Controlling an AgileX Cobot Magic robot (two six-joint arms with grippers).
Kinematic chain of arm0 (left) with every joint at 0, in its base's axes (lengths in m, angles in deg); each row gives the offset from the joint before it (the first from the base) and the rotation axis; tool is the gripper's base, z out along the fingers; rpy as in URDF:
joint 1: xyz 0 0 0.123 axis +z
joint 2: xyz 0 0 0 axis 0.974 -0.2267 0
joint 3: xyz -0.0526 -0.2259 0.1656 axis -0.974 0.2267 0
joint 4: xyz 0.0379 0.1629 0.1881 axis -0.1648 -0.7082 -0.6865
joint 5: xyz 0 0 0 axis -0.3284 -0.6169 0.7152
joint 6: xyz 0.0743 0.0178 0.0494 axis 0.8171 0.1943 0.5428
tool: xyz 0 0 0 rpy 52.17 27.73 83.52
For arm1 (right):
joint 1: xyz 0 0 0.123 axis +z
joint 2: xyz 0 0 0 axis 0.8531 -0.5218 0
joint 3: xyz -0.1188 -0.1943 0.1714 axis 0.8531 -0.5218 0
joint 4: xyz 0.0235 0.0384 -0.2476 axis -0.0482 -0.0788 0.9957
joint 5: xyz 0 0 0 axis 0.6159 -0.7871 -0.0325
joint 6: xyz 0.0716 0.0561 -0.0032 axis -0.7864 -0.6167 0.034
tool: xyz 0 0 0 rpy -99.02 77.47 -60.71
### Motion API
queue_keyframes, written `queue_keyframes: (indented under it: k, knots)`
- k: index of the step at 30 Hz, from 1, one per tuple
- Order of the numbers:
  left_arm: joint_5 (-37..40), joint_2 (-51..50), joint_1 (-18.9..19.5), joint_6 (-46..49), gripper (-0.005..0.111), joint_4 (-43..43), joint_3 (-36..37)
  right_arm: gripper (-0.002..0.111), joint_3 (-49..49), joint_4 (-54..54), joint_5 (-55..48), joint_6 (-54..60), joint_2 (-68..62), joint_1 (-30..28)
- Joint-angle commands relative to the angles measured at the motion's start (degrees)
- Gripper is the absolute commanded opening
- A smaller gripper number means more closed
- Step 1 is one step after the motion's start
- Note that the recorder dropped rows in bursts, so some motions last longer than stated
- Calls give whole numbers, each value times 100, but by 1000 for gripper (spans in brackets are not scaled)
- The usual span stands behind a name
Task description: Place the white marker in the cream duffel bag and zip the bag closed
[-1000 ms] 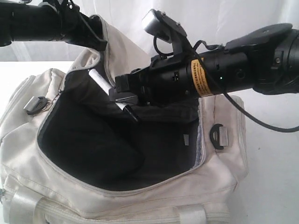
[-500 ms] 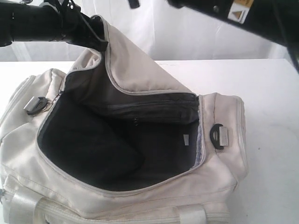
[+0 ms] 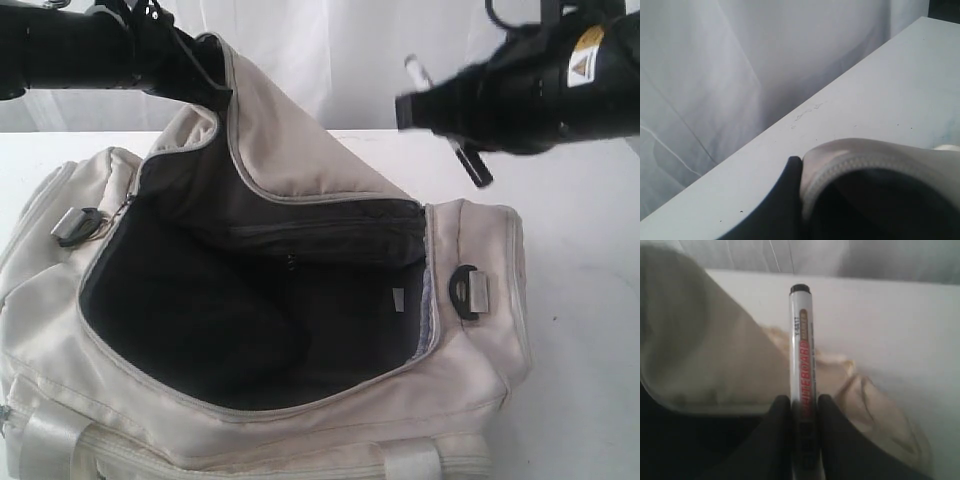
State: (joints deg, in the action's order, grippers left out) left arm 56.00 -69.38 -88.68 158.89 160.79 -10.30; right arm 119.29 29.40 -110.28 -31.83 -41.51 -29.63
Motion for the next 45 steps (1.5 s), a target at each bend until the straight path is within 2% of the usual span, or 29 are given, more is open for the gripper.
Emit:
queue_keyframes:
  k: [1, 5, 9, 11, 13, 20, 28, 35, 42, 43, 45]
  knots:
    - [158, 73, 21, -143, 0, 57, -20, 0, -15, -574, -1078, 1190, -13, -30]
    - [240, 73, 21, -215, 0, 57, -20, 0, -15, -2068, -1563, 2487, -13, -30]
    - [392, 73, 21, -220, 0, 57, -20, 0, -15, -4083, -1770, 4557, -25, -30]
    - [448, 73, 21, -234, 0, 57, -20, 0, -15, -4857, -1903, 5598, -91, -30]
    - [541, 73, 21, -244, 0, 57, -20, 0, -15, -5284, -2057, 6092, -226, -30]
    - [890, 73, 21, -484, 0, -204, -20, 0, -4, -5274, -2164, 6745, -1154, -19]
    - [902, 73, 21, -1125, 0, -1000, -20, 0, 5, -5274, -1560, 7447, -1846, 289]
    - [1021, 73, 21, -1295, 0, -1230, -20, 0, 5, -5274, -1170, 7701, -2268, 373]
    - [1021, 73, 21, -1292, 0, -1242, -20, 1, 7, -5286, -1217, 7893, -2599, 373]
    - [1021, 73, 21, -1292, 0, -1242, -20, 3, 7, -5286, -1219, 7893, -2599, 373]
    - [1021, 73, 21, -1292, 0, -1242, -20, 19, 7, -5376, -1229, 7893, -2599, 373]
